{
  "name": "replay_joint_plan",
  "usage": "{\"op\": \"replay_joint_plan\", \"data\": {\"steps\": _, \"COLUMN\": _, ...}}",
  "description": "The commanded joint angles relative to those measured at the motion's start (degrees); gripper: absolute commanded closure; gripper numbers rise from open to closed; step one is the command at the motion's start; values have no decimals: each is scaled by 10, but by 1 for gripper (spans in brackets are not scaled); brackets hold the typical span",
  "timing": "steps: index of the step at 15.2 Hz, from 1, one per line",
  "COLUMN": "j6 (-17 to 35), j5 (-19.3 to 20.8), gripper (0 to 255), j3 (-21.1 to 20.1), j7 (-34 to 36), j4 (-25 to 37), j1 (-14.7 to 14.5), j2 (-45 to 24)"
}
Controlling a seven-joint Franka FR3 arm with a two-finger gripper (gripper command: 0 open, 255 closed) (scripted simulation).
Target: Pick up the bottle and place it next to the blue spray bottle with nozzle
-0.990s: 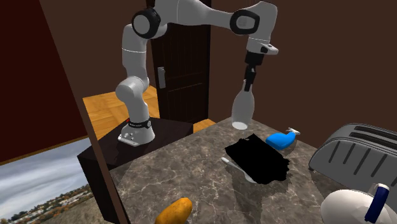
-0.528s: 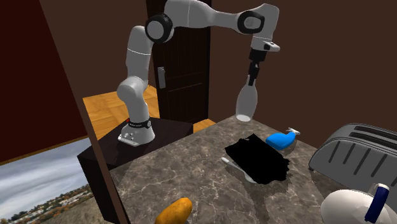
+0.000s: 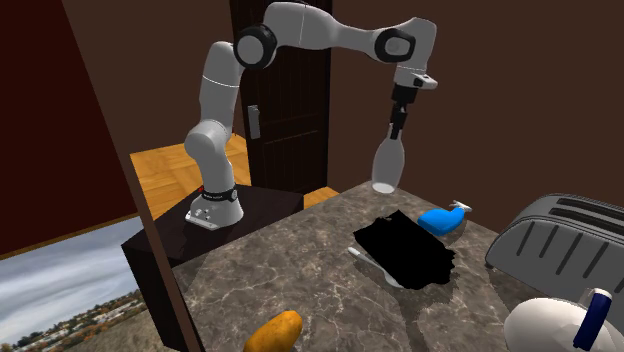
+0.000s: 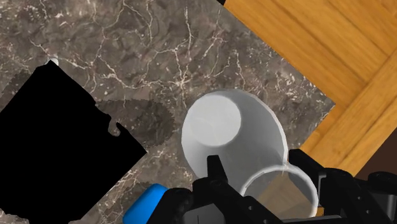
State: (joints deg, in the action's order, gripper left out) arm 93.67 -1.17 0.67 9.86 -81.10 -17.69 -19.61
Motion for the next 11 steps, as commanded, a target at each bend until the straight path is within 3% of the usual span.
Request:
{"op": "replay_joint_plan", "data": {"steps": 1, "j6": 16, "j5": 0, "gripper": 255, "j3": 0, "j7": -1, "j4": -15, "j1": 1, "j2": 0}}
{"op": "replay_joint_plan", "data": {"steps": 11, "j6": 89, "j5": 0, "gripper": 255, "j3": 0, "j7": -2, "j4": -81, "j1": 0, "j2": -7}}
